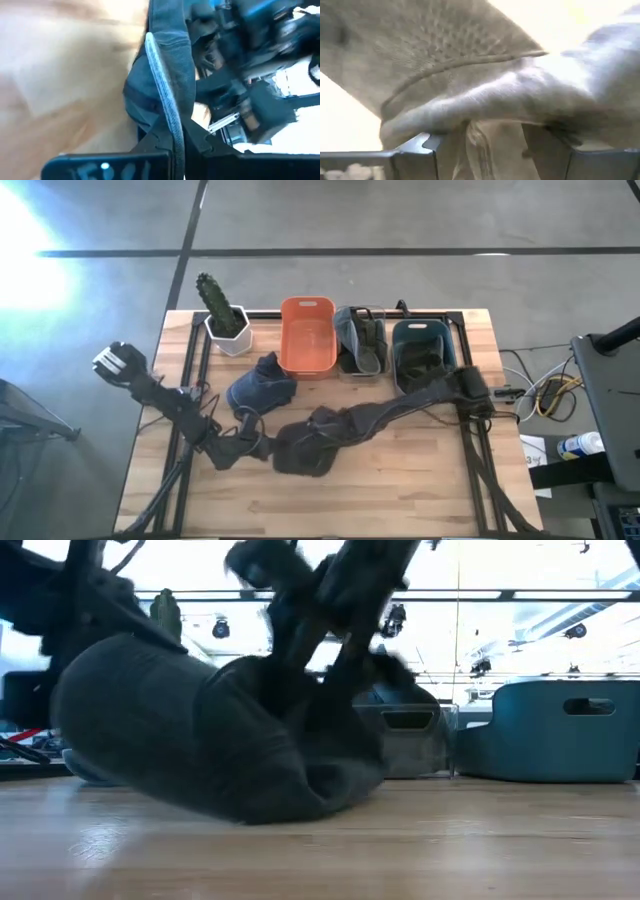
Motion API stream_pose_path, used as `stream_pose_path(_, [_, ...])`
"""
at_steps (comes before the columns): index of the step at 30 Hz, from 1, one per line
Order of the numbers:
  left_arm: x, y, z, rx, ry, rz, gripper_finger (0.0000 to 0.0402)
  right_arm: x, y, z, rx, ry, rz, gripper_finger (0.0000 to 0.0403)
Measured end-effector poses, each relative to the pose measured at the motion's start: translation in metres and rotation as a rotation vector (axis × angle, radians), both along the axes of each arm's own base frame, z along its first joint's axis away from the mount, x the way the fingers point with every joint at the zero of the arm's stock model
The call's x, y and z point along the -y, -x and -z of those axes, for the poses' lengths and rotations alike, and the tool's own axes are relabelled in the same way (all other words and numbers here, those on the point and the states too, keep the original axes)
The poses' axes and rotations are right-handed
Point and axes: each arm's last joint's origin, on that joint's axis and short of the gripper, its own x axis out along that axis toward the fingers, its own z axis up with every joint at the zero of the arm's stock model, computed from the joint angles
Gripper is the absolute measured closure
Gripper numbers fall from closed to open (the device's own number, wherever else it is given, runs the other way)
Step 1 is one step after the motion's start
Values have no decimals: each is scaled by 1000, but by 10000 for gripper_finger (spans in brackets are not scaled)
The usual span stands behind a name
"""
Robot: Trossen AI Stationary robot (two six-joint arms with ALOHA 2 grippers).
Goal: Pick & Place hat
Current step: Put the black cap into the blue bin
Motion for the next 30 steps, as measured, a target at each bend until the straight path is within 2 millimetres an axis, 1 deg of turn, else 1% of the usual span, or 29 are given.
stream_pose_path(4, [-5, -9, -20, 21, -131, 17, 394, -1, 33, -46, -24, 152, 28, 200])
stream_pose_path(6, [-8, -16, -33, 10, -222, 19, 394, -2, 56, -70, -29, 215, 78, 200])
stream_pose_path(8, [-12, -26, -50, -14, -321, 29, 394, -6, 80, -91, -42, 244, 142, 200])
stream_pose_path(10, [-16, -36, -71, -54, -422, 55, 394, -10, 105, -103, -84, 236, 216, 200])
stream_pose_path(11, [-19, -41, -82, -82, -475, 65, 394, -15, 116, -106, -113, 234, 246, 200])
stream_pose_path(14, [-31, -55, -115, -160, -639, 74, 395, -30, 142, -103, -213, 196, 301, 200])
stream_pose_path(16, [-43, -65, -139, -169, -729, 59, 395, -41, 153, -95, -273, 139, 311, 200])
stream_pose_path(19, [-65, -77, -173, -120, -817, 76, 395, -56, 161, -79, -333, 85, 333, 200])
stream_pose_path(23, [-97, -89, -211, -67, -930, 48, 395, -73, 164, -53, -330, 39, 373, 200])
stream_pose_path(25, [-113, -98, -222, -67, -998, 45, 395, -78, 163, -40, -319, -1, 384, 200])
stream_pose_path(27, [-128, -113, -228, -68, -1043, 68, 395, -84, 161, -27, -321, -35, 388, 200])
stream_pose_path(30, [-145, -146, -224, -97, -1077, 111, 395, -91, 157, -10, -293, -78, 392, 200])
